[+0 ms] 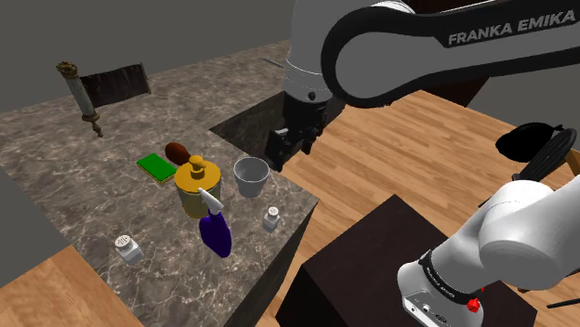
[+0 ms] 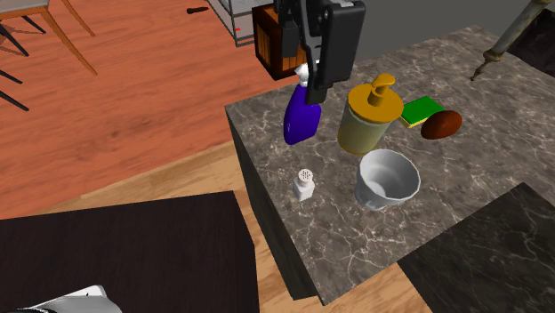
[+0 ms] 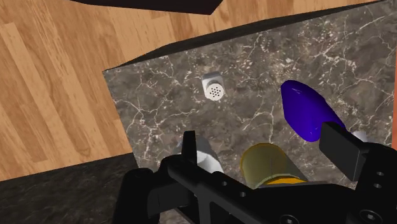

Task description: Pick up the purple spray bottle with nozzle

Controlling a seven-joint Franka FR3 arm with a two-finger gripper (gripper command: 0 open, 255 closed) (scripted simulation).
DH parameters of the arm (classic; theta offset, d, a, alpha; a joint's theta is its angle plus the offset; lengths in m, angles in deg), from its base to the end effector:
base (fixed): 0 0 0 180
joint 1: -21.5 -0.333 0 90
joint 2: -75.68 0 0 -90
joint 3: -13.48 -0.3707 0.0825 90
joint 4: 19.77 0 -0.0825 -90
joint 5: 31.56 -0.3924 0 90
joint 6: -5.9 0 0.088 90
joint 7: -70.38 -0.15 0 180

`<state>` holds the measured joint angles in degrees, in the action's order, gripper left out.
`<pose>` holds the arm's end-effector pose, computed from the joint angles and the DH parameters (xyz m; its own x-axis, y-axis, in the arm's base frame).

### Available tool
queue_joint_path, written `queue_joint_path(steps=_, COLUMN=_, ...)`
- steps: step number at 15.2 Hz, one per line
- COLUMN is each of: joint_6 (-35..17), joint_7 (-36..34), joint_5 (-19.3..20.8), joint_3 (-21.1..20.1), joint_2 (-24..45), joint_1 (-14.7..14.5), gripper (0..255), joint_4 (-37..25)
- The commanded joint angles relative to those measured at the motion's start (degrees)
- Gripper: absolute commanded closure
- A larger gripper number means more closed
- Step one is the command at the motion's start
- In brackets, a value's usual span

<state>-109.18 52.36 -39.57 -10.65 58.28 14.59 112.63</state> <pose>0.3752 0.2508 0.4574 0.9889 0.1474 -0.0199 0.1475 -0.9891 0.0035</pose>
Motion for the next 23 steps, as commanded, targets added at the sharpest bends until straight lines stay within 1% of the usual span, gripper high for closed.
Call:
queue_joint_path(steps=1, joint_6=-1.97, joint_7=-2.61, joint_5=0.82, joint_3=-2.08, joint_2=4.09, joint_1=-0.36, gripper=0, joint_4=-2.18)
queue_joint_path(steps=4, joint_6=-4.66, joint_7=-6.31, joint_5=3.03, joint_3=-4.61, joint_2=10.29, joint_1=-0.88, gripper=0, joint_4=-5.44)
queue_joint_path(steps=8, joint_6=-7.39, joint_7=-11.78, joint_5=7.47, joint_3=-7.12, joint_2=19.12, joint_1=-2.23, gripper=0, joint_4=-10.74)
queue_joint_path(steps=13, joint_6=-9.01, joint_7=-18.26, joint_5=13.94, joint_3=-8.06, joint_2=30.12, joint_1=-5.72, gripper=0, joint_4=-18.60)
queue_joint_path(steps=20, joint_6=-13.65, joint_7=-19.61, joint_5=16.13, joint_3=-7.23, joint_2=33.20, joint_1=-6.46, gripper=0, joint_4=-16.58)
queue_joint_path(steps=22, joint_6=-14.03, joint_7=-19.74, joint_5=16.32, joint_3=-7.15, joint_2=33.47, joint_1=-6.53, gripper=0, joint_4=-16.44)
queue_joint_path(steps=23, joint_6=-14.05, joint_7=-19.83, joint_5=16.36, joint_3=-7.16, joint_2=33.52, joint_1=-6.59, gripper=255, joint_4=-16.46)
